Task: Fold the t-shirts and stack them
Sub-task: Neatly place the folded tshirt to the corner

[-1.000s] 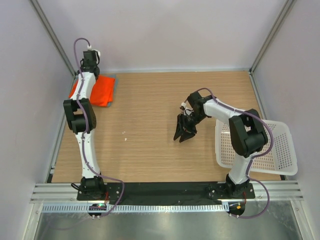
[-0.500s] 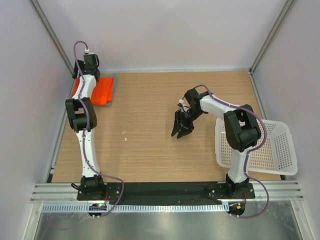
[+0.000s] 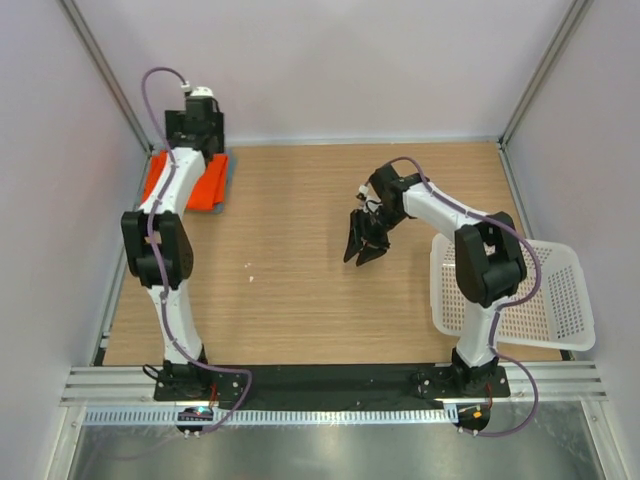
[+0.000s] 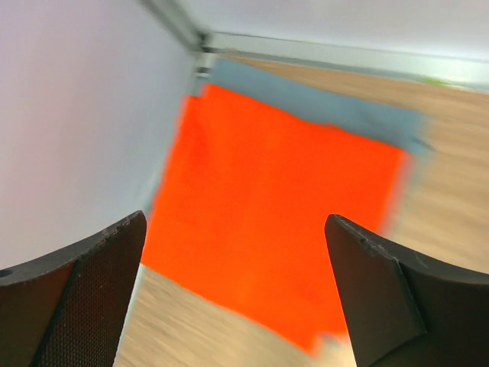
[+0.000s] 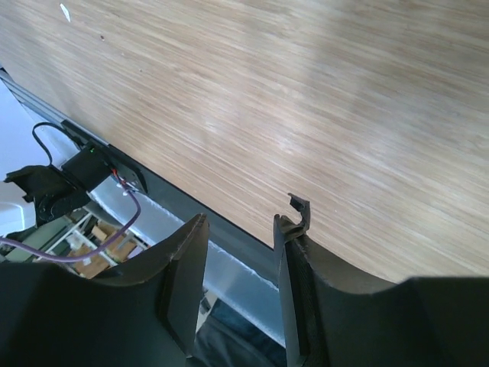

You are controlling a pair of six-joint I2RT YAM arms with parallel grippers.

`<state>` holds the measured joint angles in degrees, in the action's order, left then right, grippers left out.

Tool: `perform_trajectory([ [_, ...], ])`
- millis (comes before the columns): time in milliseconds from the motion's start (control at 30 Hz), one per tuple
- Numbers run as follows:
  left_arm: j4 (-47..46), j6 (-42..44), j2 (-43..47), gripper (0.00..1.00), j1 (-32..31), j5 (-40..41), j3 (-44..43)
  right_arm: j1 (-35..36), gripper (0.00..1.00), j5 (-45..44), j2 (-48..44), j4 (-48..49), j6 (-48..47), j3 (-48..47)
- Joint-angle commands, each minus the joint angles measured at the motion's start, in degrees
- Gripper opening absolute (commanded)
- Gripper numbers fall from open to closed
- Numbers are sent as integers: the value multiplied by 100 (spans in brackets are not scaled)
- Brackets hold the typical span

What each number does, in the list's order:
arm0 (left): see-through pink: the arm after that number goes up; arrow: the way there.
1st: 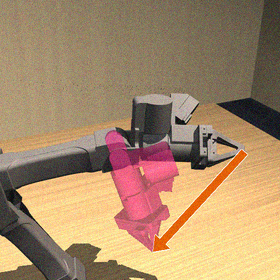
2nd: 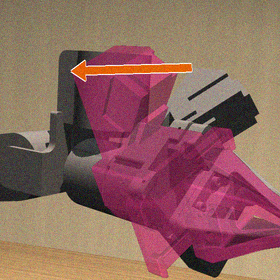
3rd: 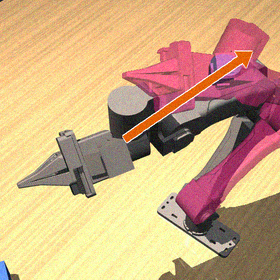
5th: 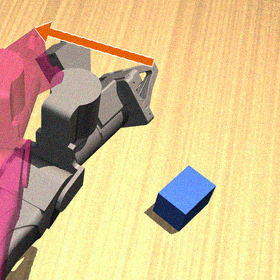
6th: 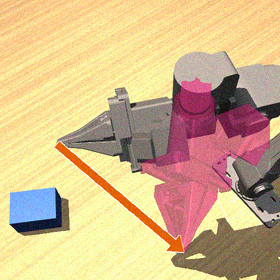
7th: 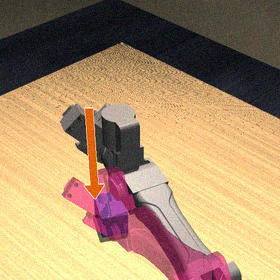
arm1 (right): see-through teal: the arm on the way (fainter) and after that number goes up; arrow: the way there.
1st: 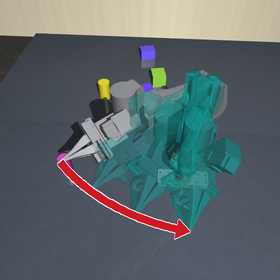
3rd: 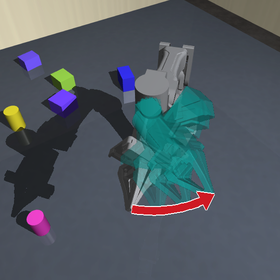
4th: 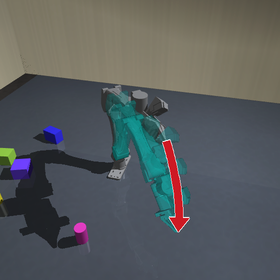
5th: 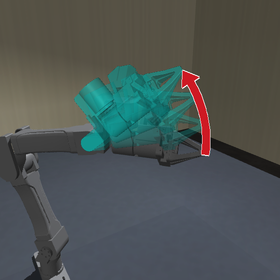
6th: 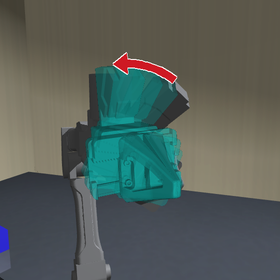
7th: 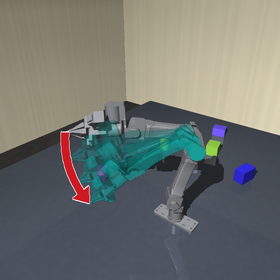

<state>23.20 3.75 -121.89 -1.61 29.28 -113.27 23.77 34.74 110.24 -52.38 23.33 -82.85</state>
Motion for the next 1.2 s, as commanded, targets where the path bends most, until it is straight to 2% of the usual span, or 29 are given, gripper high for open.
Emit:
perform_trajectory([
  [0, 88, -804, 1226, 100, -1033, -458, 1074, -13, 47, -389, -905, 104, -101, 110],
  [67, 176, -1338, 1901, 100, -1358, -668, 1560, -13, 49, -442, -1196, 306, 13, 505],
  [133, 255, -1770, 2308, 100, -1772, -1282, 2202, -21, 52, -442, -1653, 745, 153, 1006],
  [167, 342, -2381, 2771, 100, -1886, -1406, 2431, -13, 54, -425, -1794, 912, 363, 1190],
  [200, 352, -2753, 2976, 100, -1983, -1981, 2685, -21, 55, -329, -1926, 1244, 461, 1549],
  [267, 142, -3386, 3494, 100, -2019, -2399, 3695, -13, 63, -267, -2356, 1694, 872, 1929],
  [300, -51, -4094, 4062, 100, -2036, -2583, 4168, -13, 69, -266, -2514, 2140, 997, 2287],
  [333, -305, -4336, 4337, 100, -2045, -3255, 4974, -4, 99, -266, -2768, 2379, 1102, 2447],
  [367, -916, -4582, 4601, 100, -2106, -3470, 5425, 14, 100, -240, -2892, 2651, 1269, 2597],
  [400, -1114, -4907, 5117, 100, -2211, -3612, 5760, 31, 100, -266, -2981, 3159, 1331, 2833],
  [500, -1606, -5260, 5822, 100, -2651, -3964, 6738, 259, 100, -721, -3210, 3707, 1472, 3107],
  [667, -2424, -5876, 6782, 100, -3135, -4159, 8205, 988, 100, -1127, -3069, 3384, 1209, 3011],
  [767, -2592, -6122, 7441, 100, -3293, -4105, 8750, 1165, 100, -1320, -3437, 3655, 1340, 3484],
  [933, -2820, -6851, 8872, 100, -3355, -4044, 10180, 1209, 100, -1233, -4770, 4490, 1796, 4767],
  [1033, -2673, -7466, 10704, 100, -3355, -3965, 10887, 1209, 100, -1110, -5783, 5418, 2192, 5637],
  [1100, -2339, -7616, 11630, 100, -3355, -3816, 11150, 1209, 100, -1110, -6615, 5842, 2525, 6349],
  [1133, -1842, -7695, 12470, 100, -3355, -3789, 11230, 1200, 100, -1110, -6907, 6166, 2814, 6569],
  [1167, -1976, -7818, 12278, 100, -3346, -4024, 11283, 1209, 100, -1145, -7145, 6265, 2948, 6945],
])
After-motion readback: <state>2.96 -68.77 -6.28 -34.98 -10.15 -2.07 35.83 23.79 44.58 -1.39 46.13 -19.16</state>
